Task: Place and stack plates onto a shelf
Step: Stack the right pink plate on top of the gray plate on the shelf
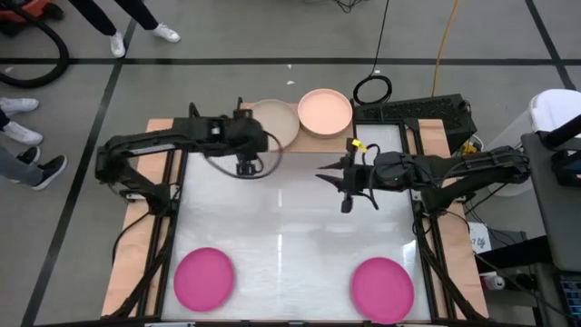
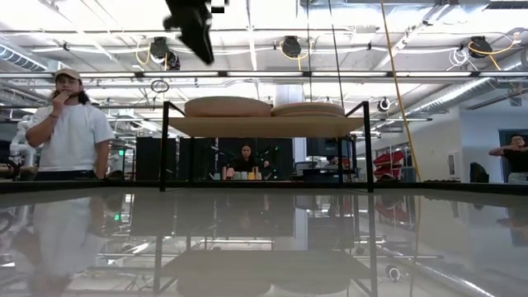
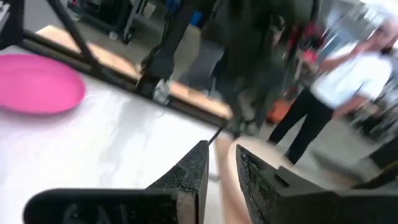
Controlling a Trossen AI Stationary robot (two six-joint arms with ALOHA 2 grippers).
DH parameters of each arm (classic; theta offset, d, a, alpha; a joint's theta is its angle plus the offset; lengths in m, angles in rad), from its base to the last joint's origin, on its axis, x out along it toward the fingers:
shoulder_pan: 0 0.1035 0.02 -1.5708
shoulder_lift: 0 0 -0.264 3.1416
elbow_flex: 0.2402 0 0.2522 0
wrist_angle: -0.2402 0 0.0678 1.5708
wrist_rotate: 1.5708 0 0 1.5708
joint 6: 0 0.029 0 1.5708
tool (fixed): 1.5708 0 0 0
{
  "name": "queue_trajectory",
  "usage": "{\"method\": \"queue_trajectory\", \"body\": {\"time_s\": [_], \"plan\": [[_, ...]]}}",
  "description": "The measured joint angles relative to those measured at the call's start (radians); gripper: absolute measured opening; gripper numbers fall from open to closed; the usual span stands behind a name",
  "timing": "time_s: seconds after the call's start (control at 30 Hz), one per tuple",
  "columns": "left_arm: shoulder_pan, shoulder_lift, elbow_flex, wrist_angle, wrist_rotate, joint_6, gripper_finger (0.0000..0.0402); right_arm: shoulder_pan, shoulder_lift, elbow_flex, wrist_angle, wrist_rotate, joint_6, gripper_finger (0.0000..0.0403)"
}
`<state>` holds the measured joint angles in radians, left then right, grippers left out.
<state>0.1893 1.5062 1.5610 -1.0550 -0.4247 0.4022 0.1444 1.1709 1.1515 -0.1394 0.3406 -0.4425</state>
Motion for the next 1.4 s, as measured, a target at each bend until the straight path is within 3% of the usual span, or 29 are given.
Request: {"method": "queue_trajectory", "body": {"time_s": [0.2, 0.4, 0.53, 0.77, 0.93, 1.03, 1.23, 1.4], "plan": [[-0.054, -0.183, -0.034, 0.138, 0.227, -0.136, 0.0149, 0.000, -0.018, 0.000, -0.289, -0.158, 0.133, 0.0068], [-0.143, -0.383, -0.204, 0.315, 0.202, -0.233, 0.0137, 0.006, 0.056, 0.000, -0.590, -0.162, 0.387, 0.0068], [-0.202, -0.524, -0.393, 0.521, 0.196, -0.301, 0.0128, 0.025, 0.098, -0.022, -0.739, -0.283, 0.494, 0.0069], [-0.298, -0.673, -0.708, 0.830, 0.195, -0.392, 0.0127, 0.102, 0.103, -0.234, -0.605, -0.543, 0.679, 0.0069], [-0.334, -0.684, -0.835, 0.975, 0.195, -0.421, 0.0127, 0.172, 0.103, -0.384, -0.399, -0.638, 0.801, 0.0081], [-0.339, -0.677, -0.869, 1.006, 0.194, -0.434, 0.0127, 0.222, 0.103, -0.439, -0.283, -0.654, 0.851, 0.0107], [-0.342, -0.676, -0.875, 1.014, 0.194, -0.456, 0.0127, 0.309, 0.103, -0.467, -0.254, -0.612, 0.908, 0.0162], [-0.350, -0.676, -0.875, 1.013, 0.195, -0.443, 0.0127, 0.366, 0.105, -0.507, -0.230, -0.548, 0.957, 0.0175]]}}
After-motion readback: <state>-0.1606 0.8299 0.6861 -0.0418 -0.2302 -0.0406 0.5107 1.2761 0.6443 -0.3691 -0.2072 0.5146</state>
